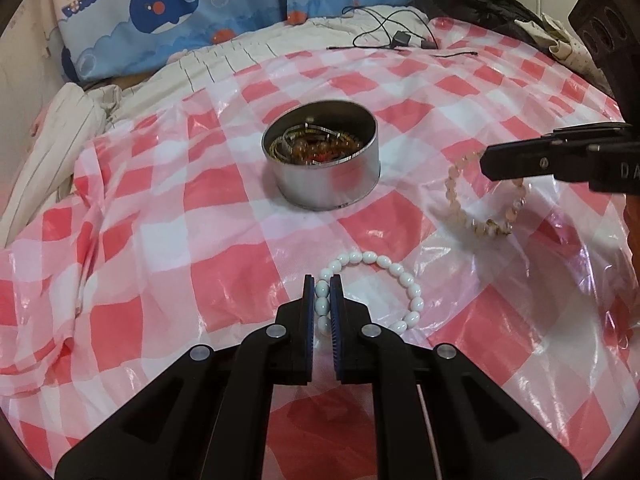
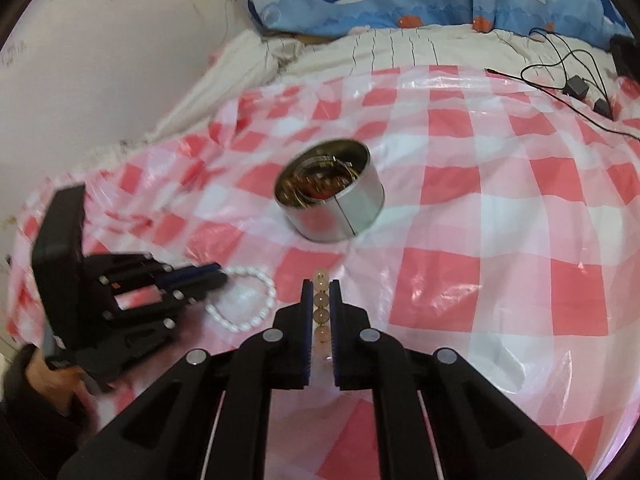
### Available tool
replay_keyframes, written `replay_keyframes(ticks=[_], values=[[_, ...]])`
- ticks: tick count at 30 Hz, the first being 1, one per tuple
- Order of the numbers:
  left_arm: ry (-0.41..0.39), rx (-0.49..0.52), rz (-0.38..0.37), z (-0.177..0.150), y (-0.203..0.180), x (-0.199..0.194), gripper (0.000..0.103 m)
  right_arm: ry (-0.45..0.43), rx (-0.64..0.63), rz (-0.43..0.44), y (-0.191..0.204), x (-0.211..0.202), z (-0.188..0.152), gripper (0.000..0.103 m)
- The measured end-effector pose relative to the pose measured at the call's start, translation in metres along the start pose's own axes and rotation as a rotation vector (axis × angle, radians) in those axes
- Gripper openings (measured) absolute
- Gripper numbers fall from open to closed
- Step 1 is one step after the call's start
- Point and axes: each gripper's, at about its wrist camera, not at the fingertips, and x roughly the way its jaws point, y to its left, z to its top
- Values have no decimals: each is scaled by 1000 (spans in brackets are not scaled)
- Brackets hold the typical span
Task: Organize jewelry
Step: 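Carry both bracelets over the tin and open both grippers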
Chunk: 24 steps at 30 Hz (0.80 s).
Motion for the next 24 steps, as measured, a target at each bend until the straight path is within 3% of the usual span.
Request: replay_keyframes(ticks=[7, 18, 24], values=[[-81, -67, -82, 16, 11, -24, 7, -94, 91, 113, -10, -19, 14, 8], [-214, -152, -120, 63, 45, -58, 7, -162, 136, 157, -15, -29, 32, 8], [-273, -157, -189, 103, 40, -43, 7, -203, 143, 165, -16, -28, 57, 8]])
